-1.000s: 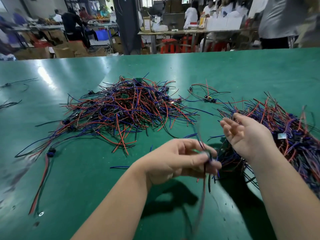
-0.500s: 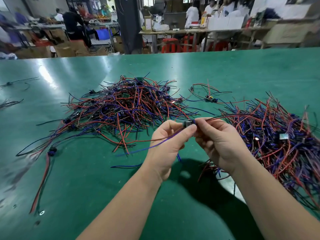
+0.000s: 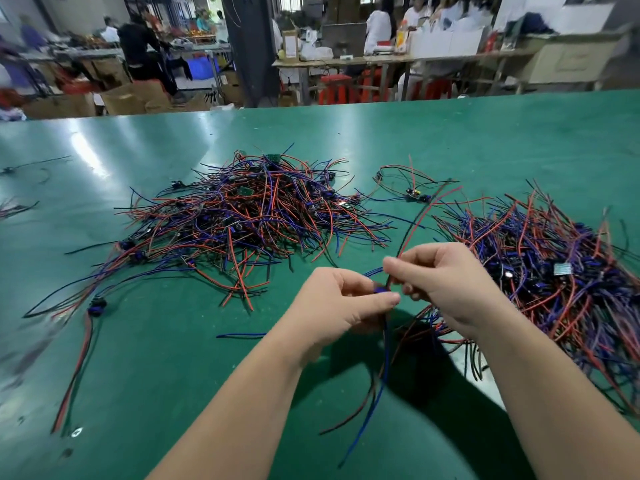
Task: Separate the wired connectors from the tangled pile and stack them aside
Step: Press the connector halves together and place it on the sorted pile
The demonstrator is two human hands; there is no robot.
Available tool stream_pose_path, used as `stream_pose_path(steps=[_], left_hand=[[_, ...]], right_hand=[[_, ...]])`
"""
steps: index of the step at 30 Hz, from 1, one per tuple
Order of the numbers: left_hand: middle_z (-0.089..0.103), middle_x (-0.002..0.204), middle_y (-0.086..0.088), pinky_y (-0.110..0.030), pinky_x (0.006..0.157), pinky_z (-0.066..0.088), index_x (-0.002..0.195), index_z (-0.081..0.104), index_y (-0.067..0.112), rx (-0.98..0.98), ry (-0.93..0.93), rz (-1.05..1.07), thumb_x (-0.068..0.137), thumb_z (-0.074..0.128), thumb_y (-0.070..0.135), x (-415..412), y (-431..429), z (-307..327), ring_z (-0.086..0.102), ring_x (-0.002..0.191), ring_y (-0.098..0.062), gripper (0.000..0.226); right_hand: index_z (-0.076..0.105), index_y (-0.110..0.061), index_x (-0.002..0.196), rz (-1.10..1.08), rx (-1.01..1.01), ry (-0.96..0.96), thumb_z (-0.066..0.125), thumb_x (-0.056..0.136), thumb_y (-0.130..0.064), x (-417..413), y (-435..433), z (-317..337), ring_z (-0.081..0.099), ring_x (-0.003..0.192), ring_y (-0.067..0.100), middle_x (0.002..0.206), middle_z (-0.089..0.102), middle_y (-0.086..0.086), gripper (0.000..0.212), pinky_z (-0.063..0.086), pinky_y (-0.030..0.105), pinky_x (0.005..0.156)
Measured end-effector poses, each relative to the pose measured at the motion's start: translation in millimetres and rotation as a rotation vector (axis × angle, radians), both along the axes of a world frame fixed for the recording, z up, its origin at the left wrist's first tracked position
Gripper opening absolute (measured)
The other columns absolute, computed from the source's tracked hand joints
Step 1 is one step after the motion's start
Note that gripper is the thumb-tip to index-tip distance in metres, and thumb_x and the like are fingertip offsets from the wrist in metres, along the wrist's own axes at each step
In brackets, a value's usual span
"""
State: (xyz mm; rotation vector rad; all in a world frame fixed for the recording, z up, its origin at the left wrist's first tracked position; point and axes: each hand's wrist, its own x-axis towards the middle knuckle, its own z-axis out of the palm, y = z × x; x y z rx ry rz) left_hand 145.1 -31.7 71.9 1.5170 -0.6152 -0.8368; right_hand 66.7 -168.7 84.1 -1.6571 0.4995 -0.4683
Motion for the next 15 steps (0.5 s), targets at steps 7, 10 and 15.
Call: stream_pose_path(steps=[7, 10, 15], left_hand=[[0.071, 0.073, -0.009, -0.033, 0.076, 0.057, 0.076, 0.074, 0.012, 0.142, 0.041, -0.323, 0.08, 0.075, 0.011, -4, 6, 4, 0.066, 0.065, -0.015, 0.004], [0.071, 0.072, -0.009, -0.03, 0.073, 0.059, 0.076, 0.073, 0.011, 0.154, 0.047, -0.33, 0.079, 0.076, 0.011, 0, 10, 4, 0.067, 0.065, -0.015, 0.004], [0.071, 0.071, -0.007, -0.026, 0.065, 0.059, 0.073, 0.072, 0.011, 0.074, 0.054, -0.063, 0.08, 0.075, 0.012, 8, 7, 2, 0.067, 0.062, -0.014, 0.008]], right_hand=[[0.065, -0.002, 0.08, -0.396, 0.409, -0.228, 0.07, 0.082, -0.011, -13, -32, 15, 0.053, 0.043, 0.005, 0.059, 0.062, 0.003, 0.011, 0.041, 0.013, 0.041], [0.064, -0.005, 0.079, -0.469, 0.506, -0.326, 0.062, 0.091, -0.017, -12, -31, 12, 0.058, 0.047, 0.006, 0.064, 0.062, 0.003, 0.016, 0.043, 0.013, 0.043], [0.057, -0.011, 0.088, -0.537, 0.469, -0.414, 0.05, 0.095, -0.004, -8, -35, 12, 0.062, 0.056, 0.013, 0.08, 0.056, 0.008, 0.012, 0.052, 0.023, 0.057]])
